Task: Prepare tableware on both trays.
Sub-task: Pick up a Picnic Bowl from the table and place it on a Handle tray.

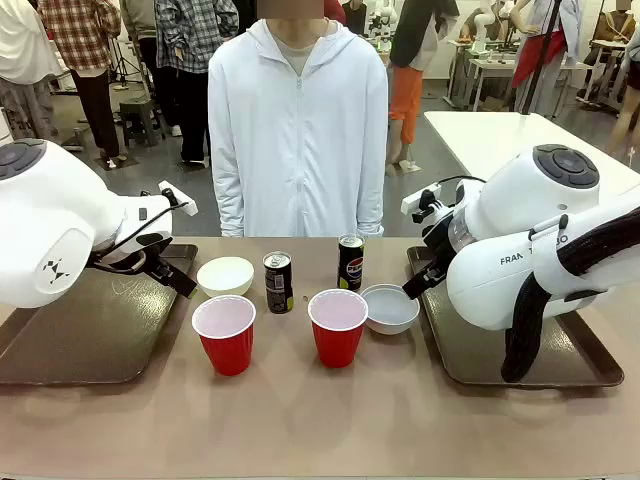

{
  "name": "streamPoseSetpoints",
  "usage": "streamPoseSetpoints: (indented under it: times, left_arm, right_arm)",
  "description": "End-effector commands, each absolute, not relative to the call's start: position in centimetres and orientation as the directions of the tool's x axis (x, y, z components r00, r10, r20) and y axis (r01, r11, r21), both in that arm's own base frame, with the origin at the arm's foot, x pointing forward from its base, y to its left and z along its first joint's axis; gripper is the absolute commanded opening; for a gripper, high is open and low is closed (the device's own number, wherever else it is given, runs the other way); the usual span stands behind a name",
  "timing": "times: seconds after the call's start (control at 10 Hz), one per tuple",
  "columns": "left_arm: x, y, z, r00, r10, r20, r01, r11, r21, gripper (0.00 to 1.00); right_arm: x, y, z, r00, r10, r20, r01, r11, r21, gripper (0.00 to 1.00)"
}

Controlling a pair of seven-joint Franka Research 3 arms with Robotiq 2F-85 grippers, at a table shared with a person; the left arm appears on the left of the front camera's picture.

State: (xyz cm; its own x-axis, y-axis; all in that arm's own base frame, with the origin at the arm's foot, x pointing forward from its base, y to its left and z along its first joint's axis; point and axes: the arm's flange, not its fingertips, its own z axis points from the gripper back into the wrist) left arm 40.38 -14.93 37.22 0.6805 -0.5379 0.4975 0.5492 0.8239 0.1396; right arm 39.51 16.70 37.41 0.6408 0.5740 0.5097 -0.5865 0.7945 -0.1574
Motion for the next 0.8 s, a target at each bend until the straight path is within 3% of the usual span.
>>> streamPoseSetpoints:
  times: [0.0,0.7]
  left_arm:
    - [40.38,-14.93,37.22,0.68,-0.538,0.498,0.549,0.824,0.14,1.0]
    - [40.38,-14.93,37.22,0.68,-0.538,0.498,0.549,0.824,0.14,1.0]
  right_arm:
    - [39.51,16.7,37.41,0.641,0.574,0.51,-0.587,0.794,-0.157,1.0]
    - [39.51,16.7,37.41,0.641,0.574,0.51,-0.587,0.794,-0.157,1.0]
